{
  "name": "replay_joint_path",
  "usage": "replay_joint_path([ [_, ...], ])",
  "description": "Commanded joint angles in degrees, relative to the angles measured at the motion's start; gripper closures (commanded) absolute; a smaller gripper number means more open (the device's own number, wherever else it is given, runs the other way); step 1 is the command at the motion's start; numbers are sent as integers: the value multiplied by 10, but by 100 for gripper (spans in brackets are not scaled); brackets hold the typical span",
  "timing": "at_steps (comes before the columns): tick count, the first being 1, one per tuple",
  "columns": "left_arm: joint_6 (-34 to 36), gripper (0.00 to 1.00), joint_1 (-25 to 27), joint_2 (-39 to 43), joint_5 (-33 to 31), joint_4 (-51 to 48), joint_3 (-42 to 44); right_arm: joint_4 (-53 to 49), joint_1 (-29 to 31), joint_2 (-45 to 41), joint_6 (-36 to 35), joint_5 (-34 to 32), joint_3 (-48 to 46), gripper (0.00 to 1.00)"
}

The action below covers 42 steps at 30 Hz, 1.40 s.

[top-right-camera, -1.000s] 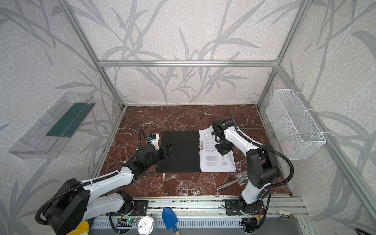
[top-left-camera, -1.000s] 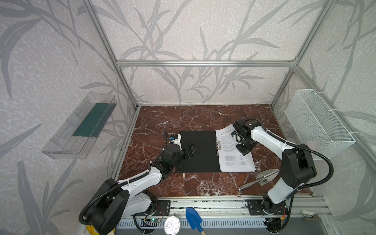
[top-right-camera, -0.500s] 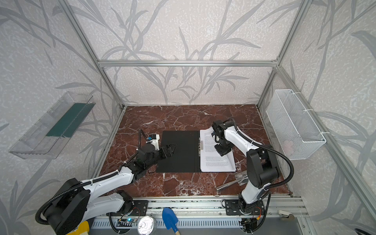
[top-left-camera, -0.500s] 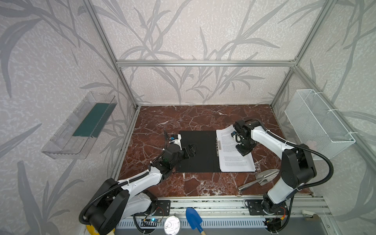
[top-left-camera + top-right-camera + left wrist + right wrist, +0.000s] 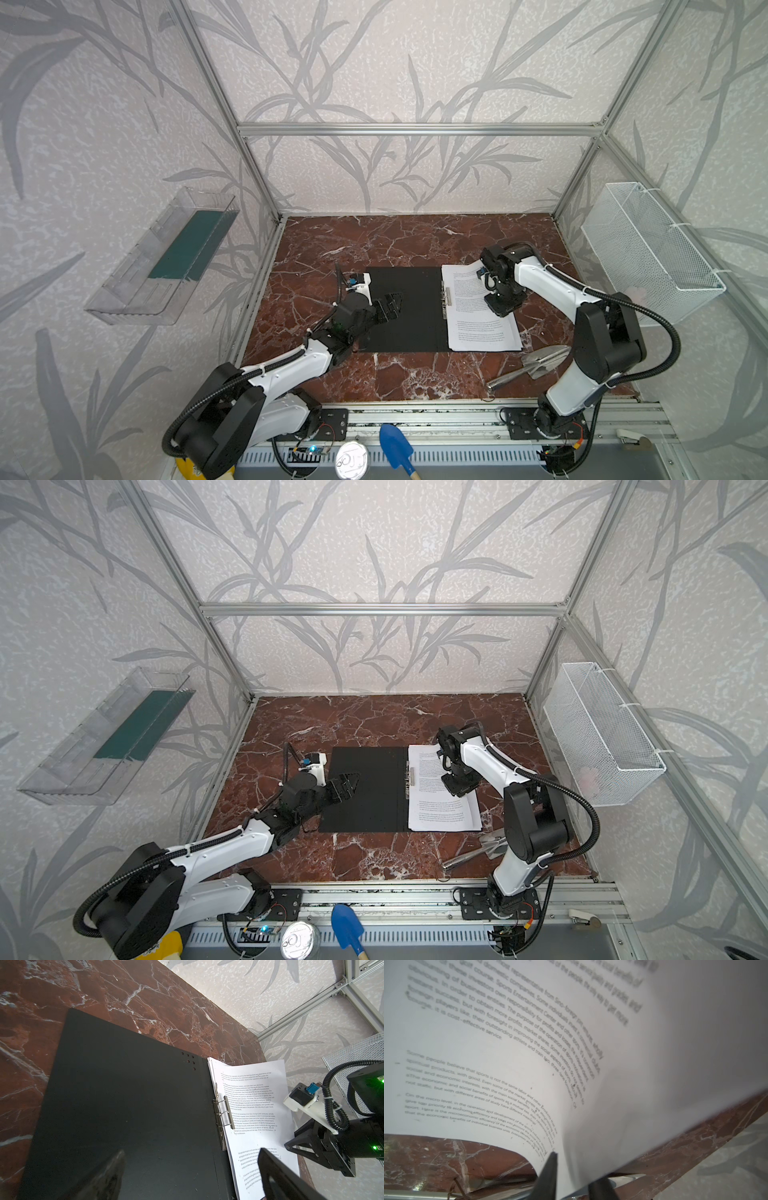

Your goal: Put the files into the folder

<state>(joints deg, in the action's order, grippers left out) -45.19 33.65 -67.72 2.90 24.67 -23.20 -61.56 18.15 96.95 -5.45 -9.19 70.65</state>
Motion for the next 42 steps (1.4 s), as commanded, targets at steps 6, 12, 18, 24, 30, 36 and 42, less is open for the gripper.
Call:
replay_joint_path([
  [6, -4, 1, -1, 1, -7, 5, -14, 26, -39, -20, 53, -104, 15, 1],
  [12, -5, 1, 0, 17, -14, -1, -11, 103, -52, -129, 118, -119, 1, 1],
  [18, 11, 1, -1, 44, 3, 10, -6, 269, 6, -243, 182, 49, -101, 1],
  [24, -13, 1, -3, 44, -4, 52, 20, 347, 126, -165, 231, 28, -117, 15],
  [30, 2, 1, -5, 47, -11, 20, 10, 388, 143, -59, 258, 71, -92, 35],
  [36, -5, 1, -4, 37, -9, 25, 10, 395, 153, 13, 275, 74, -63, 45],
  [42, -9, 1, -6, 32, -6, 27, 10, 407, 153, 45, 286, 78, -60, 56],
])
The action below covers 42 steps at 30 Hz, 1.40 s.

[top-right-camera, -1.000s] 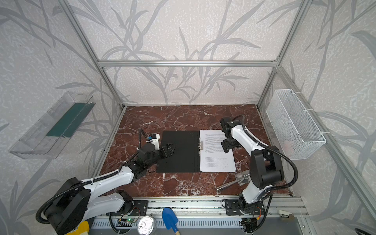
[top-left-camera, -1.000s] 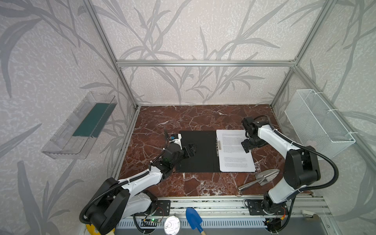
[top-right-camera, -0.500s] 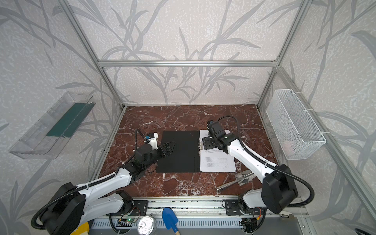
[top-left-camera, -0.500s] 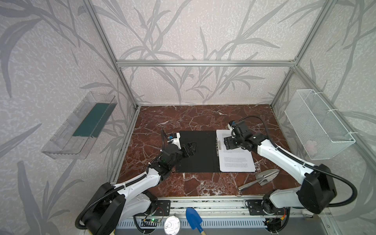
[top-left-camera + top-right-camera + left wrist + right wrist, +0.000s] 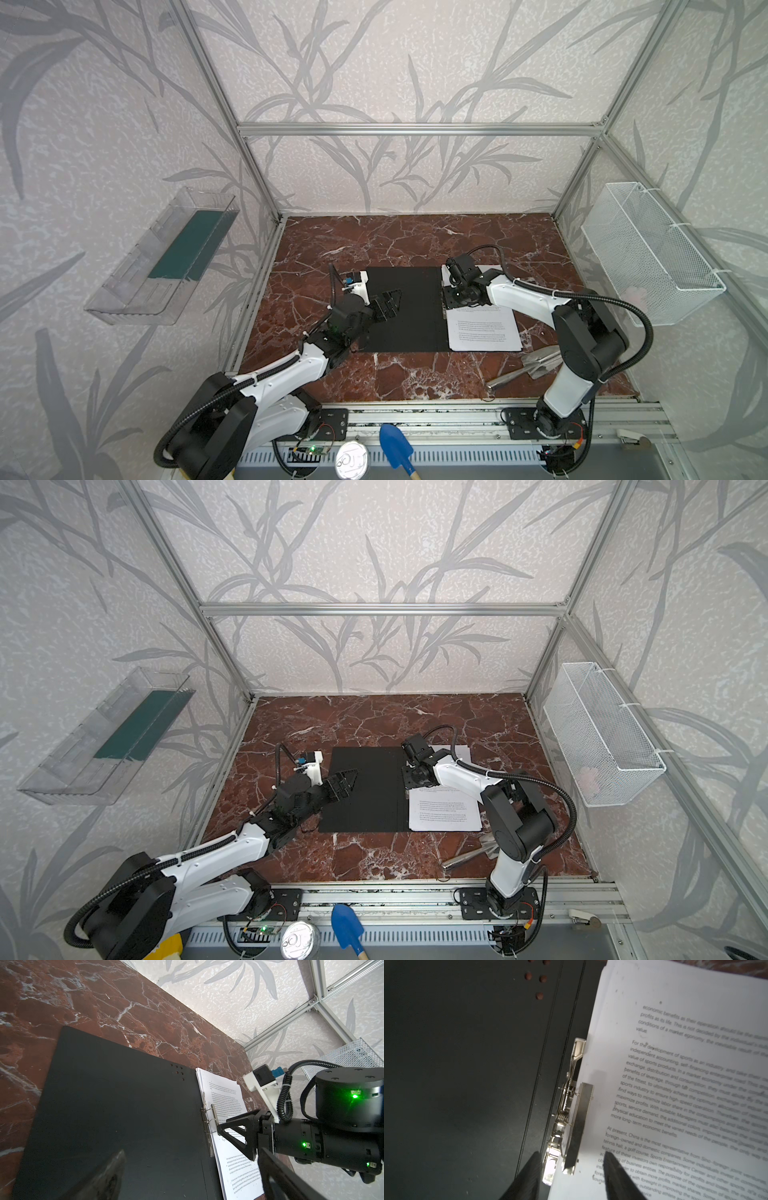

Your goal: Put the files into the folder

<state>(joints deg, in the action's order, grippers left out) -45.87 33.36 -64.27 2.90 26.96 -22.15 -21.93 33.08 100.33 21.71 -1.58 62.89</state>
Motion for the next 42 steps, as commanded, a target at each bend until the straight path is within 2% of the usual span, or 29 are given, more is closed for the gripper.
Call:
replay_joint_path([
  [1, -3, 1, -3, -3, -5, 5, -1, 11, 3, 15, 14, 0, 20, 58],
  [4, -4, 1, -3, 1, -4, 5, 0, 11, 3, 25, 18, -3, 24, 66],
  [8, -4, 1, -2, 6, -6, 5, 2, 10, 2, 37, 23, -5, 28, 72],
  [23, -5, 1, -2, 9, -10, 4, 3, 32, 4, 52, 48, 35, 42, 98],
  [32, -2, 1, -2, 2, -14, 4, 3, 87, 8, 57, 116, 38, 47, 100],
  [42, 3, 1, -4, 7, -15, 0, 2, 126, 47, 85, 193, 11, 77, 100],
])
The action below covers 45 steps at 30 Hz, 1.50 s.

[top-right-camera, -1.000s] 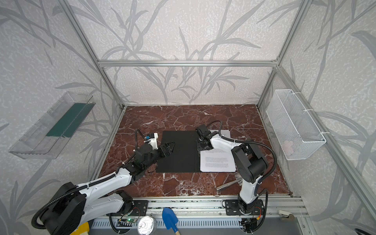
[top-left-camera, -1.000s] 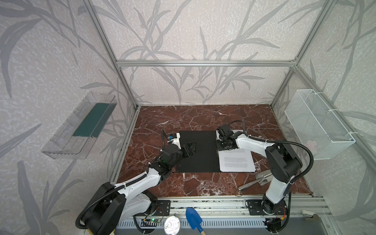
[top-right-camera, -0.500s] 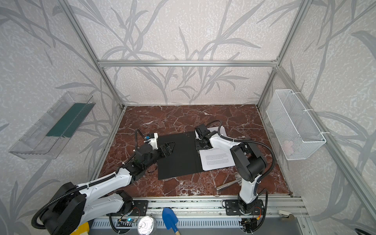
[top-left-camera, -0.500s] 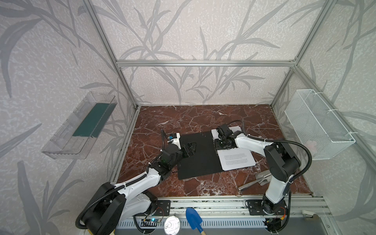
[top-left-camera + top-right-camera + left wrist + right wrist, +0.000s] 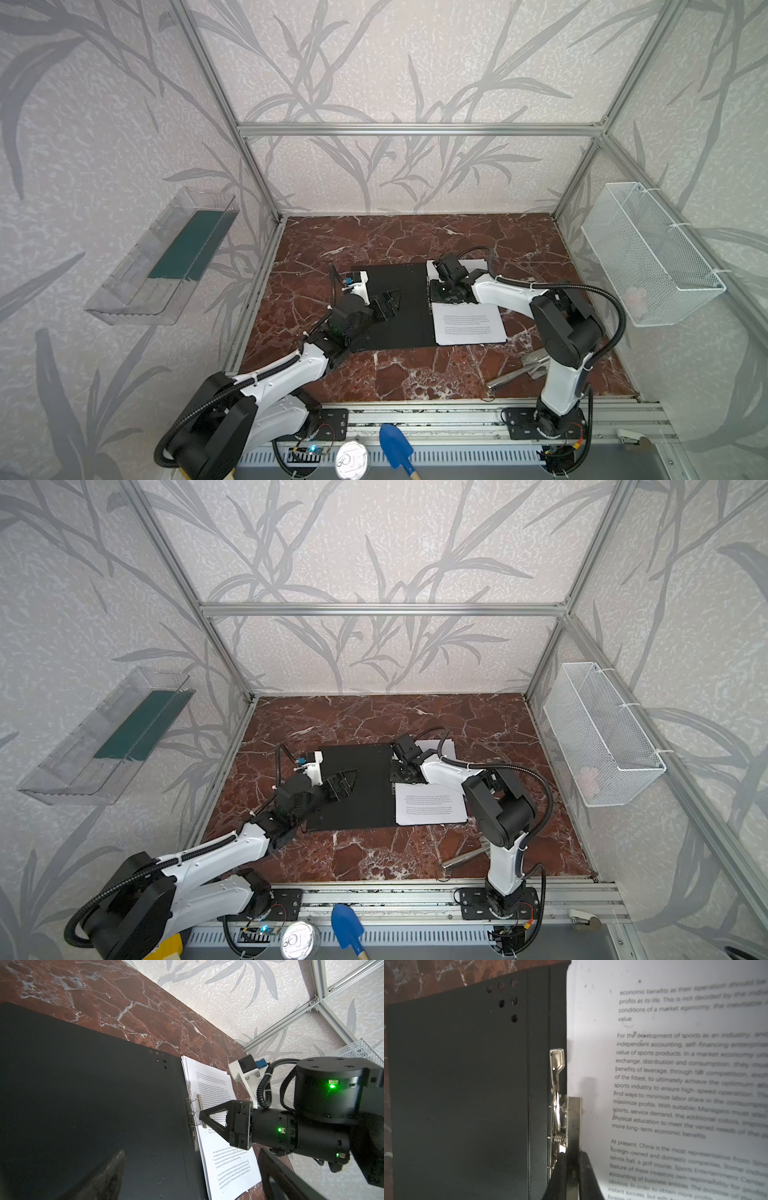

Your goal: Put the files into the folder

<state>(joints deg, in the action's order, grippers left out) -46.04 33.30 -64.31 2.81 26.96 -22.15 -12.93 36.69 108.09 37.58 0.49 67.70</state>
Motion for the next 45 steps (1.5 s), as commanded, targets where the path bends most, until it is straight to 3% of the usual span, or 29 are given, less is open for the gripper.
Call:
replay_joint_path([
  [1, 5, 1, -3, 8, -14, 0, 1, 37, 16, 10, 37, -12, 34, 100],
  [14, 9, 1, -3, 15, -17, -4, 1, 6, 51, 67, 41, -25, 128, 100],
  [25, 10, 1, -5, 15, -19, -5, 1, -20, 53, 76, 12, -30, 146, 99],
  [28, 11, 1, -6, 15, -18, -5, 2, -29, 53, 80, -1, -24, 156, 92],
  [37, 50, 1, -19, 17, -20, -38, -16, -36, 43, 16, -73, 14, 157, 51],
  [43, 109, 1, -37, -20, 4, -63, -56, -63, 2, -129, -150, 67, 41, 25],
  [45, 104, 1, -64, -63, 65, -40, -72, -61, -12, -193, -170, 75, -18, 17],
])
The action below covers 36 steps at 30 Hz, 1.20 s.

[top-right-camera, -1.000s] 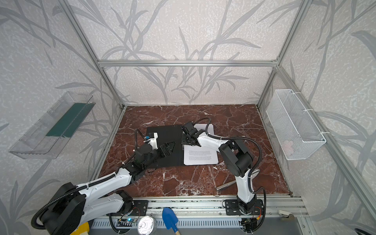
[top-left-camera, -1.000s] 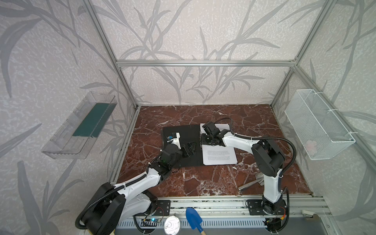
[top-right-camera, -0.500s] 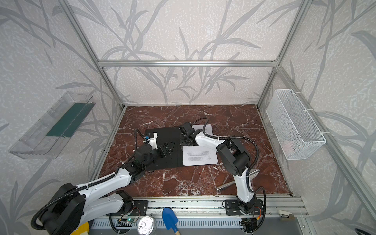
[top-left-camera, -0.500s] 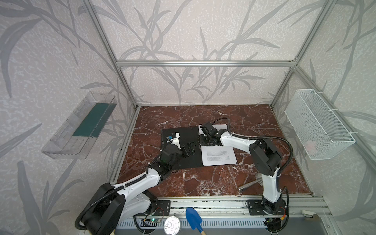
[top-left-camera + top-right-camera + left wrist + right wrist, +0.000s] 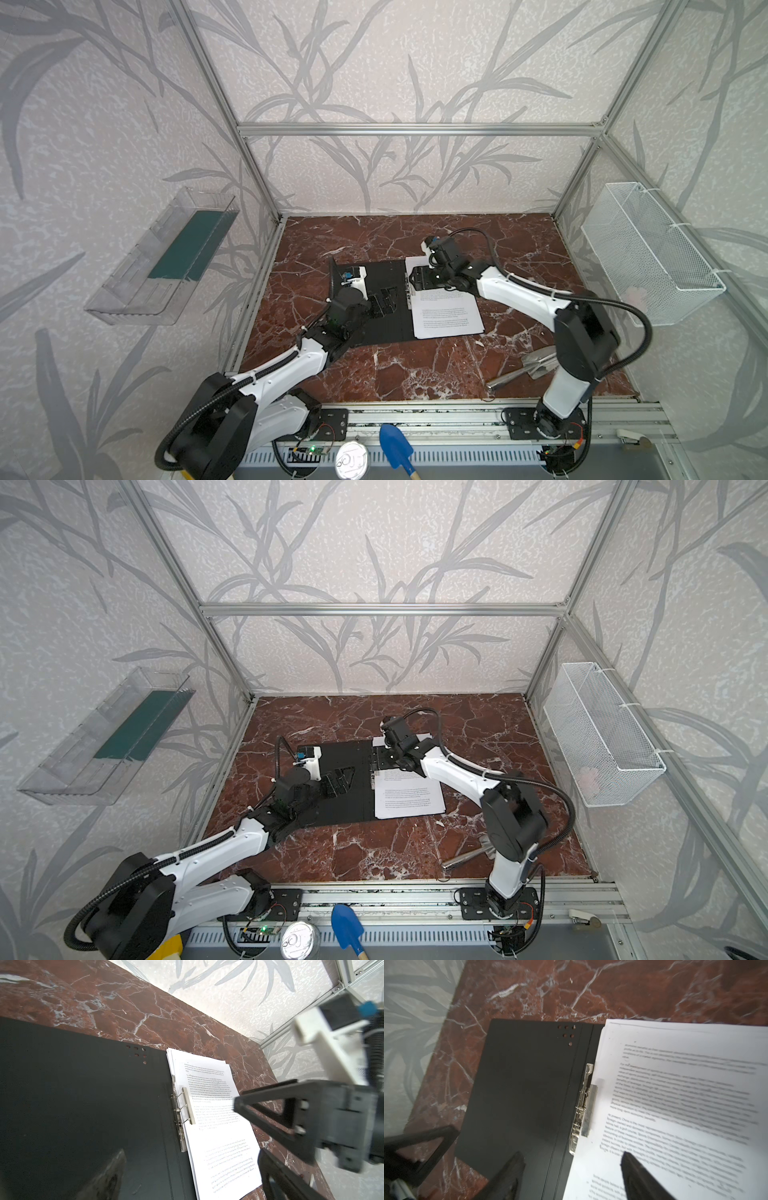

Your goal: Put the files into the folder

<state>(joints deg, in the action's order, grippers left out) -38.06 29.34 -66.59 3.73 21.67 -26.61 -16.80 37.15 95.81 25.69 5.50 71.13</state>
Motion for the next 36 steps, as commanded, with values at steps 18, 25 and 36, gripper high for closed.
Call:
replay_joint_path([
  [18, -90, 3, -161, -472, 472, 128, -280, 260, -66, -287, -27, 136, -419, 1],
  [25, -61, 3, -160, -482, 491, 68, -312, 289, -57, -308, -5, 126, -440, 1],
  [36, -61, 3, -151, -527, 508, 31, -373, 290, -57, -311, -3, 124, -439, 1],
])
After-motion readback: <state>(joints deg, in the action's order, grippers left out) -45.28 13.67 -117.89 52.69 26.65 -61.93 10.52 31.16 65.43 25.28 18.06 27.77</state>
